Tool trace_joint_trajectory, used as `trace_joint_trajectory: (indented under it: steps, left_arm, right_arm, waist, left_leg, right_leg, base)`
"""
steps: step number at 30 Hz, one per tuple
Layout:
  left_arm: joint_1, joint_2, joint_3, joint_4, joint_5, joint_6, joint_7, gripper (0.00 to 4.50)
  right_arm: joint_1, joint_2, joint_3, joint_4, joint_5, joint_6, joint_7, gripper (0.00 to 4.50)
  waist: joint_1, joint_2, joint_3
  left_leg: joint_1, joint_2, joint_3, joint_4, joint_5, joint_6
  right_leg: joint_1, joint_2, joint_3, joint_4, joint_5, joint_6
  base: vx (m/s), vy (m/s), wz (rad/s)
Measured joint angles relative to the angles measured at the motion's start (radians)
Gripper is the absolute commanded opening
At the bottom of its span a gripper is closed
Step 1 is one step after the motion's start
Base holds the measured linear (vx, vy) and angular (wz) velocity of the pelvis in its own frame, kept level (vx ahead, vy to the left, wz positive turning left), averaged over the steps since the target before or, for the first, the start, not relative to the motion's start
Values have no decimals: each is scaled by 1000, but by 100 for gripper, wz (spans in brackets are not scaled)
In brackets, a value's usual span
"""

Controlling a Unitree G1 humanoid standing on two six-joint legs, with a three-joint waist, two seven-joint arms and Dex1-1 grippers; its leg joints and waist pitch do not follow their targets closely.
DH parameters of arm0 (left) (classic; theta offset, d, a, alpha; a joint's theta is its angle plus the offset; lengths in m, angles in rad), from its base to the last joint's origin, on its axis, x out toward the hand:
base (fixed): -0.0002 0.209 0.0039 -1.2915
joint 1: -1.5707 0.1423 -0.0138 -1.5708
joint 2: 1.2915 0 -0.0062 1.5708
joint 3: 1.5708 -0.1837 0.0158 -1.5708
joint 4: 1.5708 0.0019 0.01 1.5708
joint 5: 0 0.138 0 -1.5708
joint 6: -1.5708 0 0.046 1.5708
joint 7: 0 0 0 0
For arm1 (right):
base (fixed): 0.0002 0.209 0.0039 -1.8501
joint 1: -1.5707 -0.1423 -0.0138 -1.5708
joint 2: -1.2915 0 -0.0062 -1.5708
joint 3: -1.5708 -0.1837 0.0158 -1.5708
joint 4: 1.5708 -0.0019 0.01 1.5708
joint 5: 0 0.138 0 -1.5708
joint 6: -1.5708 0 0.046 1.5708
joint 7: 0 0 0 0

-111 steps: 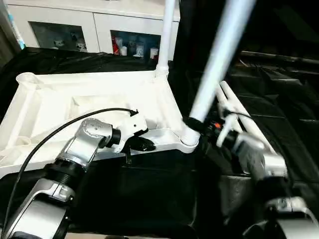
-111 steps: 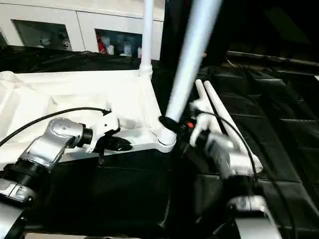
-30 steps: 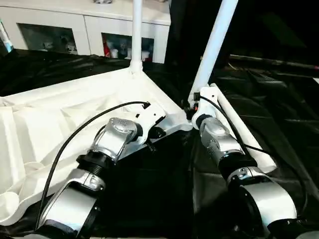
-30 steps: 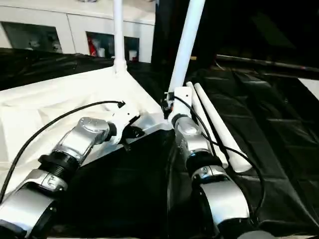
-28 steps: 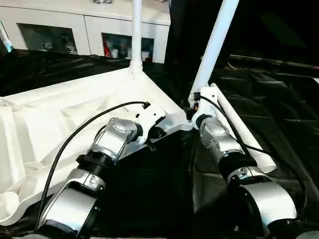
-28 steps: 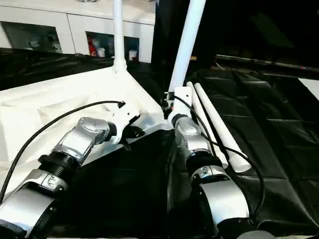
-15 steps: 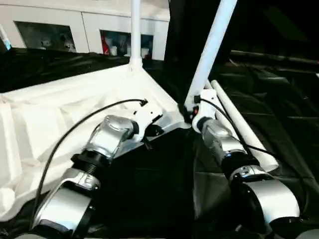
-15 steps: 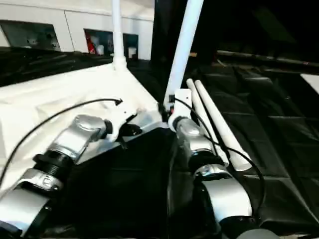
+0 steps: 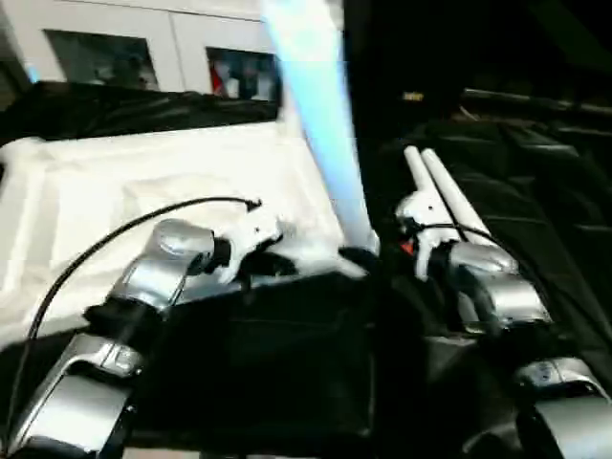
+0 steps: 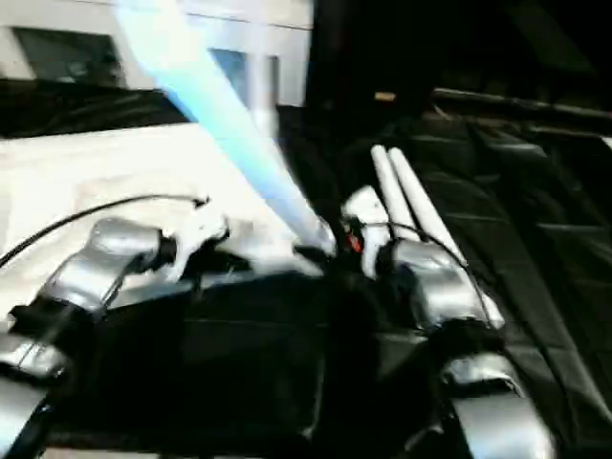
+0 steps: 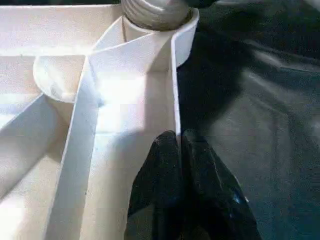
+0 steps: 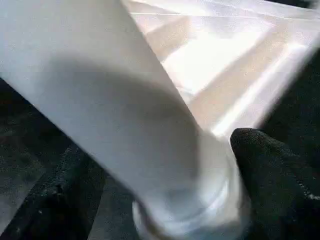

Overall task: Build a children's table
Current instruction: Rotate table base

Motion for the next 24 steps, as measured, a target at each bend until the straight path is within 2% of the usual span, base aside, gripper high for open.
trace_joint_trajectory:
  steps: [4, 5, 13, 14, 16, 17, 24]
  left_arm:
    - [4, -3, -3, -2, -1, -4, -21, 0]
    - [5, -3, -4, -2, -2, -9, -27, 0]
    - [7, -2, -5, -2, -9, -17, -38, 0]
    - [7, -2, -5, -2, -9, -19, -38, 0]
    - [7, 0, -5, -2, -8, -22, -38, 0]
    - [8, 1, -5, -2, -8, -23, -39, 0]
    - [9, 3, -5, -2, -8, -29, -40, 0]
  right_arm:
    - [1, 3, -1, -19, 4, 24, -15, 406]
    - [5, 9, -2, -25, 6, 32, -27, 378]
    - [35, 42, -3, -47, 14, 56, -56, 327]
    - [37, 36, -1, -54, 14, 56, -49, 298]
    - [40, 31, 1, -62, 13, 57, -38, 298]
    - [44, 31, 1, -69, 14, 57, -32, 279]
    - [53, 27, 1, -85, 13, 64, -31, 264]
  waist:
    - [8, 0, 0]
    - [10, 0, 0]
    - [14, 1, 0]
    - [14, 1, 0]
    - [14, 1, 0]
    - [14, 1, 0]
    - [15, 0, 0]
  left_leg:
    - [0, 1, 3, 2, 2, -3]
    - [0, 1, 3, 2, 2, -3]
    - [-1, 2, 3, 2, 2, -2]
    - [-1, 2, 3, 2, 2, -2]
    - [-1, 2, 3, 2, 2, -2]
    - [-1, 2, 3, 2, 2, -2]
    - [-2, 2, 3, 3, 3, -2]
  right_leg:
    - [1, -1, 0, 2, 1, 0]
    - [1, -1, 0, 2, 1, 0]
    - [1, -1, 0, 2, 1, 0]
    - [1, -1, 0, 2, 1, 0]
    - [1, -1, 0, 2, 1, 0]
    - [1, -1, 0, 2, 1, 0]
    - [1, -1, 0, 3, 1, 0]
  base:
    - [0, 0, 0]
    - [0, 0, 0]
    - [0, 0, 0]
    - [0, 0, 0]
    - [0, 0, 0]
    - [0, 0, 0]
    - [0, 0, 0]
